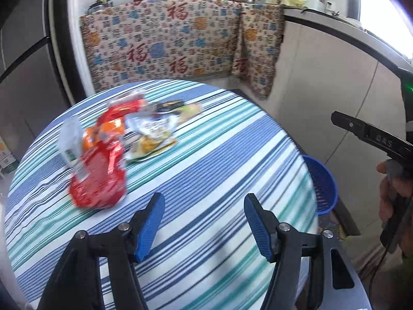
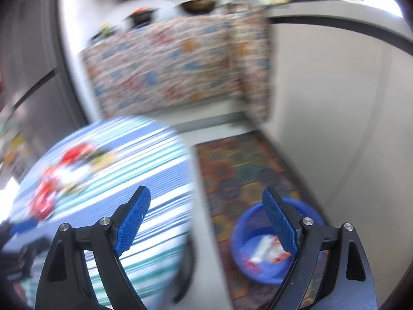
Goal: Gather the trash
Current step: 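Bring both tools back over the remaining trash on the table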
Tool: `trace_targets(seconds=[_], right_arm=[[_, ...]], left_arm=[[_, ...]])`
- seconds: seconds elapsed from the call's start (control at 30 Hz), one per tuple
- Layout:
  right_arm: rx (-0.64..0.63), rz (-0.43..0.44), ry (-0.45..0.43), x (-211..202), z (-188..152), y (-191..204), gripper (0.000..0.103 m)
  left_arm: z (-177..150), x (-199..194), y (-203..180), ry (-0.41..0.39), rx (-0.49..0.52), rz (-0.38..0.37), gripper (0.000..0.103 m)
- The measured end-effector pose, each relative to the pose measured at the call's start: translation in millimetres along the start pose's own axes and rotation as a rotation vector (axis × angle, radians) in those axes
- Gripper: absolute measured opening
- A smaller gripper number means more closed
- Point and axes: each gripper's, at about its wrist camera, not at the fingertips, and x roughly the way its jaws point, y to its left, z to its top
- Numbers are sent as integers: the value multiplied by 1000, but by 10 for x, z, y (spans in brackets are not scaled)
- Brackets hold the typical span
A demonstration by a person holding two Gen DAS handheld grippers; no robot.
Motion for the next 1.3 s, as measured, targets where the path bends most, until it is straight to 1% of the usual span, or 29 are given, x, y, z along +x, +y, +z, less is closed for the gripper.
trace_targets(seconds=[0.1,0.17,0.27,0.33,0.4,0.5,0.57,0.73,0.8,1.17,1.3], right_arm=[[-84,112,73,127,-152,691,89],[-112,156,131,268,-241,1034,89],[-161,174,222,561,-332,1397,89],[-191,162,255,693,-384,1591,89],[-222,140,268,813,-409,1729,89],[-242,112,289,953,-421,1797,89],[-245,107,308,1047,-421,1813,90],[-247,101,299,1172,-371,1863,103],[-246,98,288,1196,-332,1875,103],[-244,98,292,1236,-291,1872,103],[-253,106,296,1173,-318,1802,103]], left_arm=[[-172,-31,503,22,-51,84,65],[-284,-6,800,42,-100,115,65],[-390,78,1128,62,-136,161,65],[-437,147,1244,78,-139,191,65],[-461,220,1346,87,-146,197,65],[-464,262,1412,74,-168,177,74],[-458,284,1451,71,-180,169,78],[-429,328,1457,80,-165,159,87],[-419,347,1455,84,-160,152,89],[-406,357,1451,84,-157,141,90],[-412,341,1448,82,-149,126,90]])
